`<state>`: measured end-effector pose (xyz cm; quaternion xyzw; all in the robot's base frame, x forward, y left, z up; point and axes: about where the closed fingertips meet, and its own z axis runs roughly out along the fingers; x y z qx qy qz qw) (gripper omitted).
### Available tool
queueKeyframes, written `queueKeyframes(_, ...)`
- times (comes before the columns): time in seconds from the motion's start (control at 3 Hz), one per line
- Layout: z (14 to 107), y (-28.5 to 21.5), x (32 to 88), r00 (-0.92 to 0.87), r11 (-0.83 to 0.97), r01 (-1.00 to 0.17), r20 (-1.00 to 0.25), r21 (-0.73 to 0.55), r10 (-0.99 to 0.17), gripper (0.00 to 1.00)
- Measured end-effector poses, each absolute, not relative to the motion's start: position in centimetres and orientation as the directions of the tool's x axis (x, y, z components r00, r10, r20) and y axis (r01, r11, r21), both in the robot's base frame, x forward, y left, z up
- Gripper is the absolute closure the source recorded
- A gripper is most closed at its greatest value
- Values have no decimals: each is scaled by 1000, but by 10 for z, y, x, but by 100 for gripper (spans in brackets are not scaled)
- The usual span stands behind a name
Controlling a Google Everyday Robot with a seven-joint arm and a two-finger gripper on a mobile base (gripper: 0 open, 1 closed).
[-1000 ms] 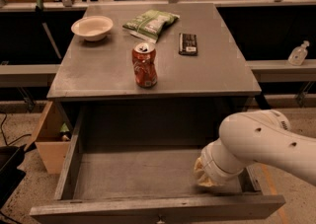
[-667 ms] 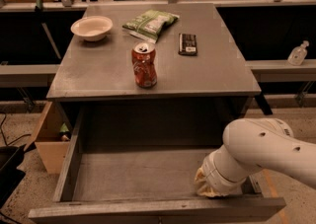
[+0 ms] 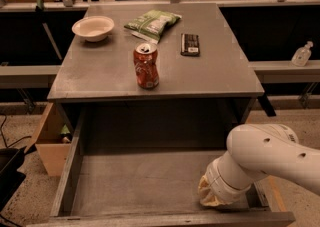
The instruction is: Open top drawer
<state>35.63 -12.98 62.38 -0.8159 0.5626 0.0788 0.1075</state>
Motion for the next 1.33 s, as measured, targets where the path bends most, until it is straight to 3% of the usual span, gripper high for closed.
queueKeyframes(1.0, 625, -129, 355, 358, -347, -934, -246, -88, -901, 13)
queueKeyframes(1.33, 625, -129, 355, 359, -349, -933, -245, -88, -900, 0)
